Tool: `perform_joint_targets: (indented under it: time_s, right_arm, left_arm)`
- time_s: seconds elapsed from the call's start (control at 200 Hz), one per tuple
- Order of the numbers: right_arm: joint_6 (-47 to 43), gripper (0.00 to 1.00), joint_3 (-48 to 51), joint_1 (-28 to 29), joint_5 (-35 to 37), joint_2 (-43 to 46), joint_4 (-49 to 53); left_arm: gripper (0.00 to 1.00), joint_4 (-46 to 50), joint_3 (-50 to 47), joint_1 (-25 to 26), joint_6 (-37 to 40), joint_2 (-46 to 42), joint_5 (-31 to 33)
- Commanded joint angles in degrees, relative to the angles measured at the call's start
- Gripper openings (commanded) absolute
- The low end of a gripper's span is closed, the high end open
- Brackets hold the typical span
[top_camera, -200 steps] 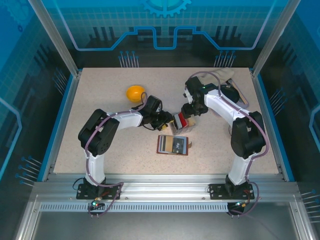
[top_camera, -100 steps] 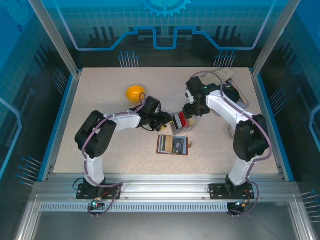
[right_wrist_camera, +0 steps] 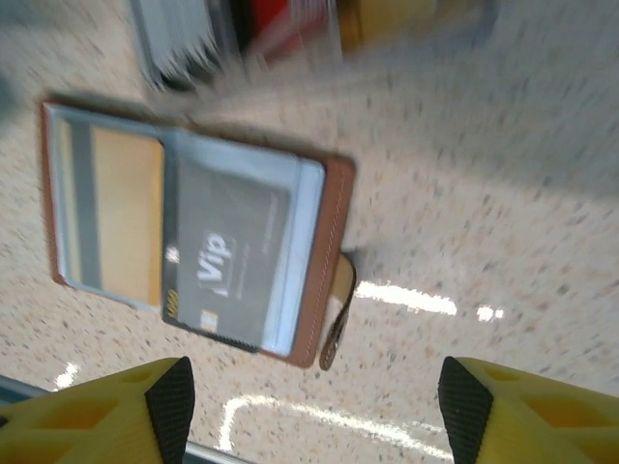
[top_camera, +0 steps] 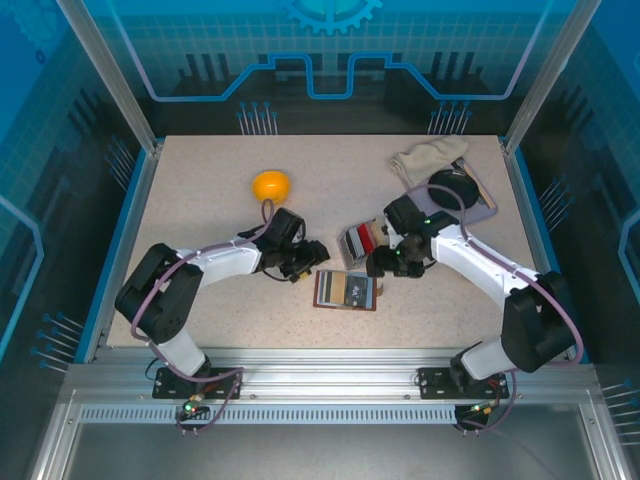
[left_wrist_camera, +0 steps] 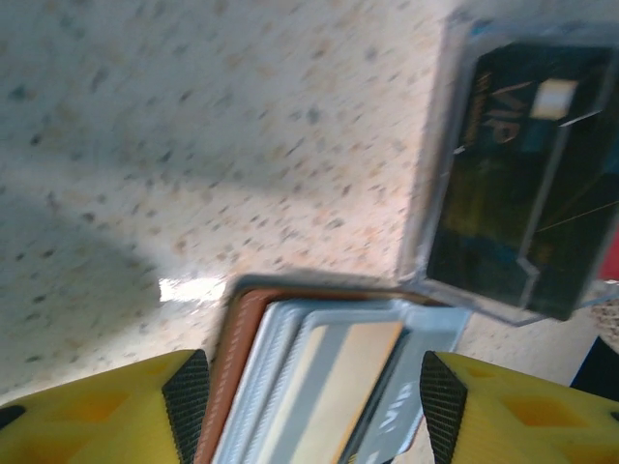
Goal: Put the credit cards into the card holder
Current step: Move the storage box to the center of the table, then close the card holder at the bottom-center of the table.
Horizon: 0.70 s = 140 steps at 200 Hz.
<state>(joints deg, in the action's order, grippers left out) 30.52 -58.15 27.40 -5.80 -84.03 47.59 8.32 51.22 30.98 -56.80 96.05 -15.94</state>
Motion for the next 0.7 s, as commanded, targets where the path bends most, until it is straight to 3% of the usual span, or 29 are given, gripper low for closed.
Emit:
perform_joint_targets:
  time_s: [0.0,0.165,0.405,0.545,0.695]
  right_arm:
    - [4.3,0.67,2.3,0.9,-2.7,-1.1,-3.6]
    - [3.8,0.5,3.5,0.9,-3.3,-3.1,-5.8]
    - [3.5,0.35,3.7,0.9,-2.6,-6.4,-7.3]
    - [3.4,0.18,4.1,0.9,-2.1,-7.2,-7.8]
    - [3.6,0.11,4.8,0.9,-1.9,-7.4,-8.4]
  left_arm:
    - [0.63,0.7,-0.5,0.6,1.2,1.4,-3.9]
    - [0.63,0.5,0.6,2.1,1.4,3.9,-5.2]
    - [0.62,0.3,1.8,3.2,1.1,6.1,-5.7]
    - [0.55,-2.2,1.1,3.2,0.6,4.9,-6.6]
    - [0.47,-8.0,-0.6,3.3,-1.6,3.0,-8.8]
